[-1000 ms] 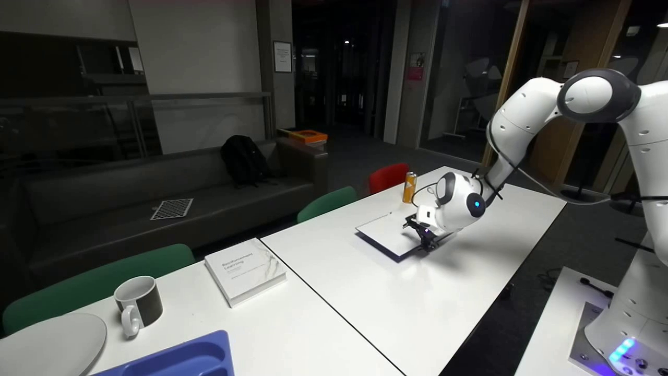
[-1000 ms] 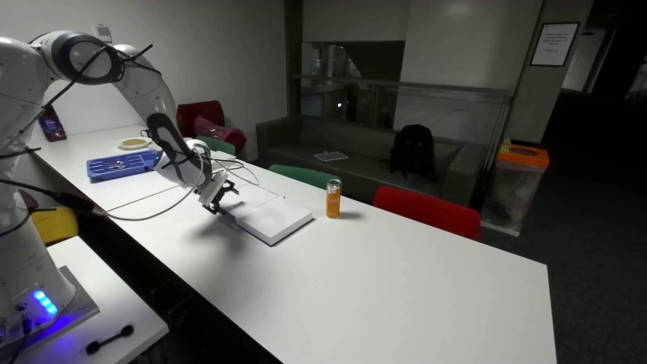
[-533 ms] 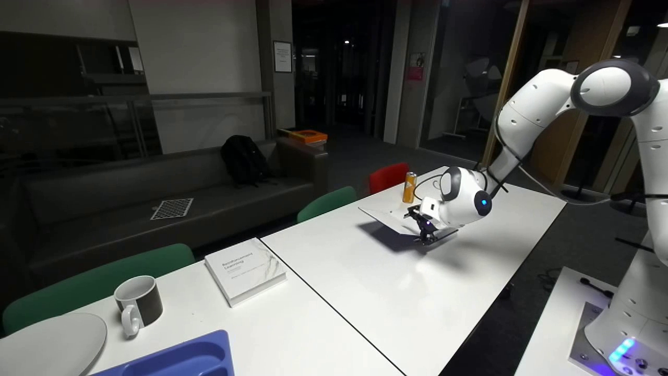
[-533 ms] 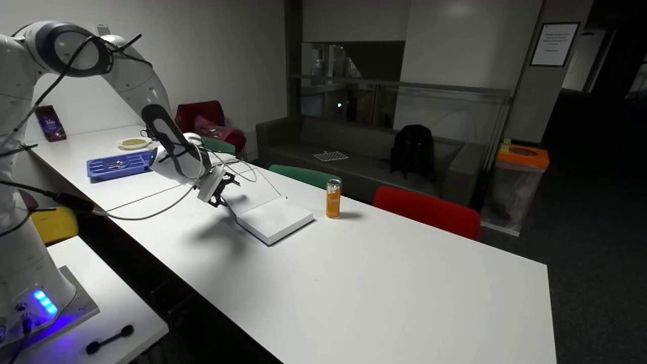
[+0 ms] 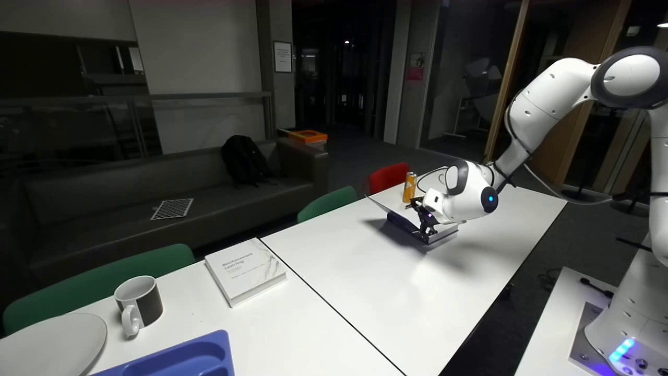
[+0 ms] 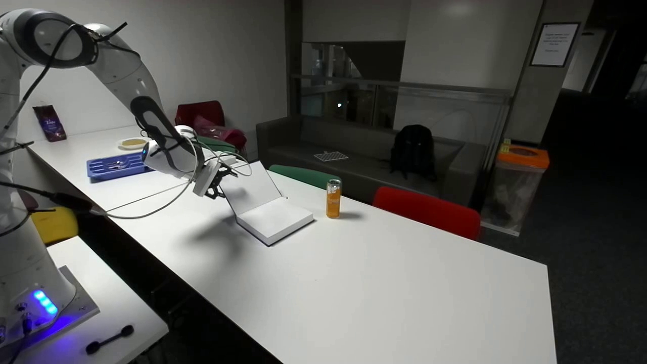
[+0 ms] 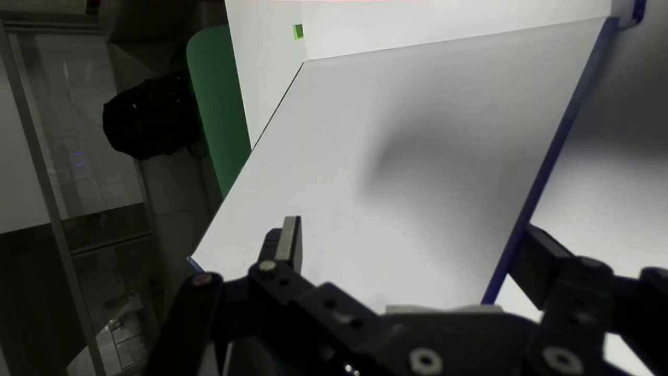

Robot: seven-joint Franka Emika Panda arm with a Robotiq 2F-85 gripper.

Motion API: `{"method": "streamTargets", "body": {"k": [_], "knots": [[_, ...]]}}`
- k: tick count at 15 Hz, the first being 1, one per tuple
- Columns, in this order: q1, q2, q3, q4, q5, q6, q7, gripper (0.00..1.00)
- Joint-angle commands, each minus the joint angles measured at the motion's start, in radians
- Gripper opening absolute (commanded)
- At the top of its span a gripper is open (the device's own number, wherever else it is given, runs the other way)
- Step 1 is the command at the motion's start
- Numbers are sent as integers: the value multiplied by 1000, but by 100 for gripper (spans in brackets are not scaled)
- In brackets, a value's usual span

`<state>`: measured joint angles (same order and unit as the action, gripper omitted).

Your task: Close the blue book

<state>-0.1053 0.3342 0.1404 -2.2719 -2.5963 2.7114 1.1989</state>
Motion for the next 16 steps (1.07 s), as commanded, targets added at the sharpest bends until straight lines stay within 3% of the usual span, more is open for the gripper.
{"method": "streamTargets", "body": {"k": [1, 5, 16], "knots": [[-40, -89, 20, -82, -6, -55, 94, 100], [-46, -131, 4, -129, 39, -89, 232, 100], [-14, -220, -39, -204, 308, -111, 557, 100]]}}
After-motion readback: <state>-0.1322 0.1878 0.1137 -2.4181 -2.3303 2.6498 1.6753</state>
